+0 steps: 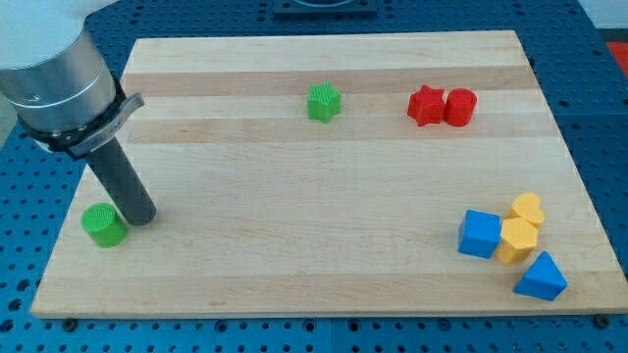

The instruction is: Move the green star diagonally right to the green circle

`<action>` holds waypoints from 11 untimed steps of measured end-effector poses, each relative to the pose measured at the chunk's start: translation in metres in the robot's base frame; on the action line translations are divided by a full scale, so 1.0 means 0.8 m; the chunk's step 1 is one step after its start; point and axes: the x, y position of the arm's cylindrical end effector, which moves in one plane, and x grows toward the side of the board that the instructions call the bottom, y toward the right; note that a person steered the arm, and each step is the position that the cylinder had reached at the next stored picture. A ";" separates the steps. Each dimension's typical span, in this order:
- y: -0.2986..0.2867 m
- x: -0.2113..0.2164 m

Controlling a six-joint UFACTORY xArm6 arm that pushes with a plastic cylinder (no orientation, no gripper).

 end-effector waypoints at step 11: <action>0.045 -0.105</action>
